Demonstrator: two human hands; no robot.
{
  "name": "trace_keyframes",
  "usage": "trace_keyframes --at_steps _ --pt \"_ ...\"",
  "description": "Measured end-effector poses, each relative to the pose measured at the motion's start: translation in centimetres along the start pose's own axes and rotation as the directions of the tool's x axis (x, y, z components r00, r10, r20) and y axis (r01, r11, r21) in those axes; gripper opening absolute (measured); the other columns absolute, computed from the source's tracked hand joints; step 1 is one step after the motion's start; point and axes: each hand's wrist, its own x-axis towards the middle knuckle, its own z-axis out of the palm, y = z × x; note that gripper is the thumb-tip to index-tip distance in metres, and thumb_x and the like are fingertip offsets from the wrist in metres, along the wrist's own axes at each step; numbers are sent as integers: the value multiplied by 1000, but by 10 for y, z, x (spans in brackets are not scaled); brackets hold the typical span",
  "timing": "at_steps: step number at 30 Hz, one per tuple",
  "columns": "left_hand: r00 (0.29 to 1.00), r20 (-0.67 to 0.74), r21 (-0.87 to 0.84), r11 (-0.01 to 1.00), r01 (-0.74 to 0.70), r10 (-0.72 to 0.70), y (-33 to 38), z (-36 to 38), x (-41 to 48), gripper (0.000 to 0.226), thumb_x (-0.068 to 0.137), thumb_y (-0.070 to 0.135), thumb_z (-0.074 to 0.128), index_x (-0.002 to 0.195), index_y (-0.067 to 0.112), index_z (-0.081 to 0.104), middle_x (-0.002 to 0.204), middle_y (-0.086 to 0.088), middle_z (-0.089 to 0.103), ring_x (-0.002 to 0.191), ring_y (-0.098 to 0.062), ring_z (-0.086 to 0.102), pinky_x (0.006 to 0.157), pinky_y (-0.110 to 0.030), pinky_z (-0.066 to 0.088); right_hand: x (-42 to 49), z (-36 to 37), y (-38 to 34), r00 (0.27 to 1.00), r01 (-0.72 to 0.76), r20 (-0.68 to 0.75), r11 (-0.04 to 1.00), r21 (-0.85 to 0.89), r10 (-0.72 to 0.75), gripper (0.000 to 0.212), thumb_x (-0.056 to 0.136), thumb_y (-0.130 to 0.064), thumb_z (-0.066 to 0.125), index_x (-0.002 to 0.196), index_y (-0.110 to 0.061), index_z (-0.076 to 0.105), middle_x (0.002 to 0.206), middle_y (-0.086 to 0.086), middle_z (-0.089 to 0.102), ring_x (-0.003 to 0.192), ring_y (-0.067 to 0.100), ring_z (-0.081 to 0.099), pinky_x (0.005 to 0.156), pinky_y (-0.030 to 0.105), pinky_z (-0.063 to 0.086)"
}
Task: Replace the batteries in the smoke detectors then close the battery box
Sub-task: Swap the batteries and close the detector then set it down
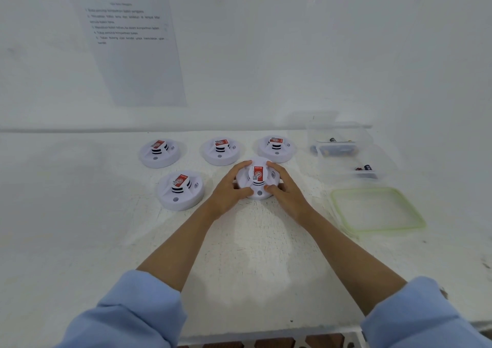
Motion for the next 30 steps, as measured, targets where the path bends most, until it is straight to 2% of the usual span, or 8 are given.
trace_keyframes --at_steps 9,15,22,25,27,30 --pt "1000 -17 14 1000 -21 22 -1 1 0 62 83 -9 58 134 20 39 132 2 45 113 -19 52 79 -19 54 0 1 0 1000 8 -22 1000 -29 -9 49 92 -7 50 135 -25 36 141 3 41 126 19 44 99 28 43" --pt "998 -46 69 997 -45 48 -2 3 0 61 83 -5 59 134 22 39 132 3 45 117 -17 50 82 -18 53 1 1 0 999 12 -50 998 -53 -15 45 92 -9 50 127 -32 37 141 4 41 125 19 45 97 25 41" --pt "996 -82 170 985 -26 40 -8 1 1 63 85 3 62 140 21 36 142 2 42 122 -14 46 94 -26 46 0 2 1 998 23 -50 998 -56 -26 50 88 -6 52 131 -28 40 135 4 47 120 21 50 98 35 47" --pt "995 -89 207 978 -29 48 -8 2 1 63 86 4 61 141 22 35 143 3 41 122 -11 45 93 -22 43 -2 5 1 996 42 -73 992 -118 -51 51 88 -8 52 133 -26 39 130 4 49 118 19 50 96 31 46" --pt "994 -92 244 969 -29 53 -9 3 2 62 87 5 59 141 21 34 143 4 41 119 -6 43 88 -13 42 -4 6 2 995 47 -84 988 -145 -60 50 89 -9 53 134 -24 39 129 3 49 118 17 48 95 26 43" --pt "992 -105 304 952 -34 69 -11 5 3 61 88 5 57 142 20 33 141 1 43 116 -5 44 77 1 41 -6 5 1 994 68 -79 984 -167 -82 49 91 -11 53 136 -18 37 136 5 47 121 16 46 100 26 39"
